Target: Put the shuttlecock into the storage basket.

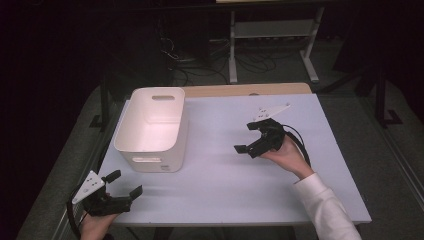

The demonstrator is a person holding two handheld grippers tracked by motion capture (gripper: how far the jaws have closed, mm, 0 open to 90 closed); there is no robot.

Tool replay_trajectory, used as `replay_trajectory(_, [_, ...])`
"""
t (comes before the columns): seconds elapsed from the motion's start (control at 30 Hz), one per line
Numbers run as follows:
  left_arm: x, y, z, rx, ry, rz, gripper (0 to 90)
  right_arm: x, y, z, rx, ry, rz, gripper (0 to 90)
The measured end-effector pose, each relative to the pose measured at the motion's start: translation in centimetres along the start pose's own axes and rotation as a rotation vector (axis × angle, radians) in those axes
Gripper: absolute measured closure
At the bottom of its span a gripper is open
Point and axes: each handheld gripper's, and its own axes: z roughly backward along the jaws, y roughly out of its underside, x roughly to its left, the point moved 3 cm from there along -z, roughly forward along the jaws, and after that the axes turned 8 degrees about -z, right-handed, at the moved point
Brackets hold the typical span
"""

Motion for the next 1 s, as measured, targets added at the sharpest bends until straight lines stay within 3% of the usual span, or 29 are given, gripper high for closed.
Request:
replay_trajectory(0.53, [0.0, 0.0, 0.0, -0.007, 0.001, 0.007, 0.0, -0.7, 1.6, 1.9, -0.055, 0.018, -0.02, 0.0])
replay_trajectory(1.0, [-0.1, 0.0, 0.0, -0.008, 0.002, 0.007, 0.0, -1.4, 3.5, 3.2, -0.066, 0.035, -0.047, 0.0])
